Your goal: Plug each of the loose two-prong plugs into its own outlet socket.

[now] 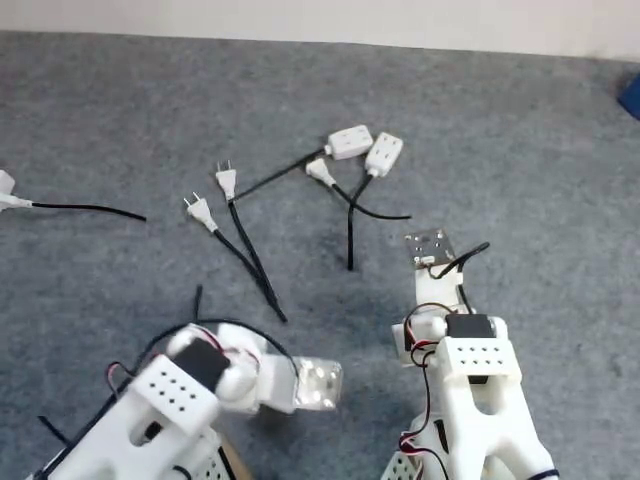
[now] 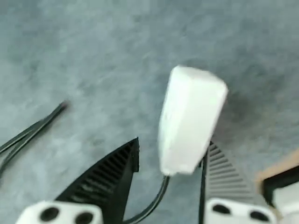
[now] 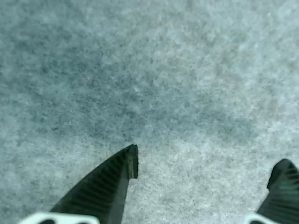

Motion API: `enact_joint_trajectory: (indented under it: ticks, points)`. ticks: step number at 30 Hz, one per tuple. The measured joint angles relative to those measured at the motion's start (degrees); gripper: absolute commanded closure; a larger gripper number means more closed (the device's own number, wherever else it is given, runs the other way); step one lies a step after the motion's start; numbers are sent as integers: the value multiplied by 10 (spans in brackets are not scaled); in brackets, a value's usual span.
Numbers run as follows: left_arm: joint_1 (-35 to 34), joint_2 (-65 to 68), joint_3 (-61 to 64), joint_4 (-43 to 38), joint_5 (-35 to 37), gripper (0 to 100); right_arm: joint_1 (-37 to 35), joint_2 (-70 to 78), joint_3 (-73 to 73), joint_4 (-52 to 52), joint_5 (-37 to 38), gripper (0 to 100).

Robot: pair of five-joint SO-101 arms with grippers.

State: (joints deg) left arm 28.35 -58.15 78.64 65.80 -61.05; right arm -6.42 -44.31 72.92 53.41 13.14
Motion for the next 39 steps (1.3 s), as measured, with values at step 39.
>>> enact_joint_trajectory:
  ticks: [39]
  points:
    - [92, 0, -98, 121, 149, 805, 0, 0, 0, 0, 0, 584]
